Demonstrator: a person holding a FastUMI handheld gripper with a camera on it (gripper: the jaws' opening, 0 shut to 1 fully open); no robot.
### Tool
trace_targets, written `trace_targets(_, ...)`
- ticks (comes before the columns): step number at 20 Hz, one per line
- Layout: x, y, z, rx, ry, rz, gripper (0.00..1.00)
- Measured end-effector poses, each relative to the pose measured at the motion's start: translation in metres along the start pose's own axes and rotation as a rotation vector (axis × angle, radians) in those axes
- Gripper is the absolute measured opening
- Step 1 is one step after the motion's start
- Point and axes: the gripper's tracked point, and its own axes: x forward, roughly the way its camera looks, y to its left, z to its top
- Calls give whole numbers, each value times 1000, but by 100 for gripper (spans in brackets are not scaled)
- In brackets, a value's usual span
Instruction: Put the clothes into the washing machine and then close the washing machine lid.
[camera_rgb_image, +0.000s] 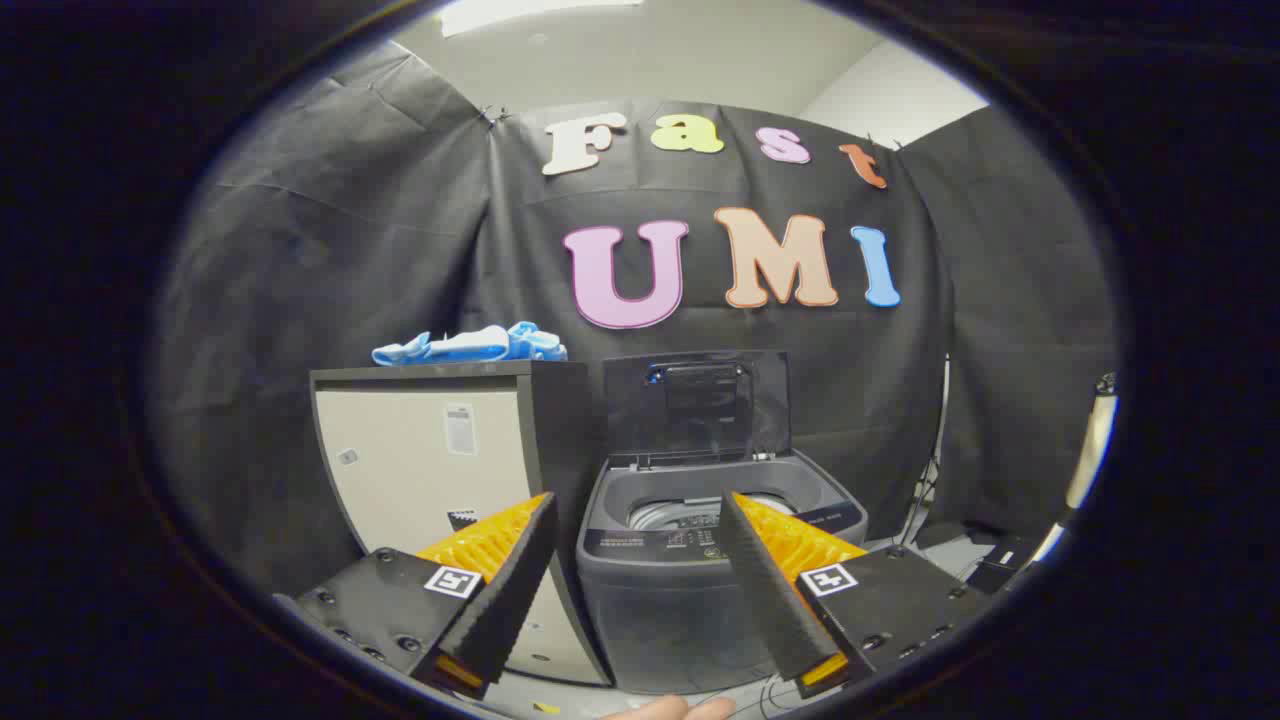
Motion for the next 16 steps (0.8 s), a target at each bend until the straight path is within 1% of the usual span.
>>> trace_targets(6,3,13,17,-11,-12,5,100)
trace_targets(8,6,17,30,-23,-37,-6,100)
trace_targets(11,17,36,43,-32,-49,12,100)
trace_targets(16,38,60,69,-44,-49,7,100)
